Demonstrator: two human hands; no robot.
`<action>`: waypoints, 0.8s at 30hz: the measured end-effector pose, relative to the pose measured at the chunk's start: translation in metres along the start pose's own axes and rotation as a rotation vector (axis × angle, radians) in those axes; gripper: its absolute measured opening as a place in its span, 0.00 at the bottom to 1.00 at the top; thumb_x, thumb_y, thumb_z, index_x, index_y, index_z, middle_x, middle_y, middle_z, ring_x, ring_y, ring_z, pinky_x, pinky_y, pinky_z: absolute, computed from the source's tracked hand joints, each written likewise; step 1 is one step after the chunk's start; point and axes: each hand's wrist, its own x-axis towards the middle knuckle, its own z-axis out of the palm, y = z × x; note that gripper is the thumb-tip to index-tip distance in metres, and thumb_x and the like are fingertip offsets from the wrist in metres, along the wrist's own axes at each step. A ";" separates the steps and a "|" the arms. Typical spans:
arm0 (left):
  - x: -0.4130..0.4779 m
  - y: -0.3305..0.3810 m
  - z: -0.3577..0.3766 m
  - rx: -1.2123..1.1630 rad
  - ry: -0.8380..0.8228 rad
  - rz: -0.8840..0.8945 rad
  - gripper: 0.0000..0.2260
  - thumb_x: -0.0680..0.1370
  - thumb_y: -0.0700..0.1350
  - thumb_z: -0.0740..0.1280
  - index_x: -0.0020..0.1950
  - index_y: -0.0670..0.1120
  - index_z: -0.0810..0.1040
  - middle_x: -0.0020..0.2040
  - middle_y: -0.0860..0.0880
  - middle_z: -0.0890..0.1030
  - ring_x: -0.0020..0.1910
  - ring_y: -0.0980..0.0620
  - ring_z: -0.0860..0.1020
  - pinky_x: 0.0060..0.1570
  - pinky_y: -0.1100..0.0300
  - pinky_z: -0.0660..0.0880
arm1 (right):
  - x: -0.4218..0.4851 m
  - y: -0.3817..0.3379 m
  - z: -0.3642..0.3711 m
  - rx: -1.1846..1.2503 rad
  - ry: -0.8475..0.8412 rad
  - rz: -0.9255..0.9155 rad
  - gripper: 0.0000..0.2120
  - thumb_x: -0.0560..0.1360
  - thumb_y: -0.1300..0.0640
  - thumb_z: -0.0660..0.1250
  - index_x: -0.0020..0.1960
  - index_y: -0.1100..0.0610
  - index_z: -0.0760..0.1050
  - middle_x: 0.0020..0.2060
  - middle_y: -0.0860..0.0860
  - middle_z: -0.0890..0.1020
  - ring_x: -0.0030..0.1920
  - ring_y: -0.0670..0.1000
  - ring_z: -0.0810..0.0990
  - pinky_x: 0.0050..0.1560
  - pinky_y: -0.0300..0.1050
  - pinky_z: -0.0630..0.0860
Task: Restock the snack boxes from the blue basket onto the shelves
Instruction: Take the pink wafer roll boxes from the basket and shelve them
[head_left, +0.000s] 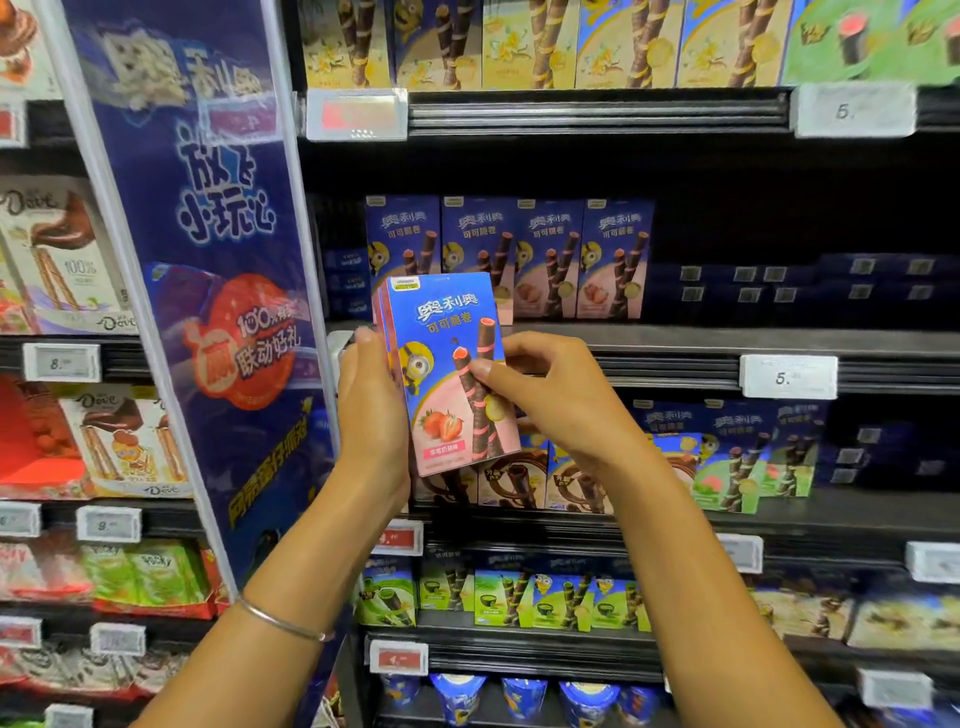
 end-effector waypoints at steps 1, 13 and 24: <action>0.002 -0.001 0.000 0.020 0.020 0.030 0.23 0.89 0.55 0.54 0.69 0.37 0.75 0.60 0.39 0.86 0.59 0.36 0.85 0.61 0.35 0.81 | 0.000 -0.001 -0.003 0.013 0.002 -0.004 0.06 0.77 0.51 0.73 0.52 0.52 0.84 0.45 0.50 0.88 0.47 0.52 0.87 0.51 0.63 0.83; 0.012 -0.010 -0.003 0.225 0.088 0.187 0.14 0.90 0.52 0.54 0.51 0.45 0.72 0.47 0.43 0.83 0.35 0.49 0.80 0.33 0.56 0.76 | 0.021 -0.018 -0.054 0.034 0.257 -0.092 0.09 0.78 0.56 0.72 0.56 0.58 0.81 0.47 0.56 0.87 0.48 0.55 0.87 0.49 0.61 0.84; 0.018 0.000 0.000 0.244 0.164 0.210 0.14 0.90 0.52 0.54 0.56 0.43 0.72 0.45 0.46 0.82 0.32 0.54 0.80 0.29 0.58 0.77 | 0.099 0.020 -0.090 -0.187 0.512 -0.058 0.14 0.76 0.55 0.74 0.59 0.57 0.77 0.46 0.51 0.83 0.41 0.45 0.80 0.42 0.38 0.75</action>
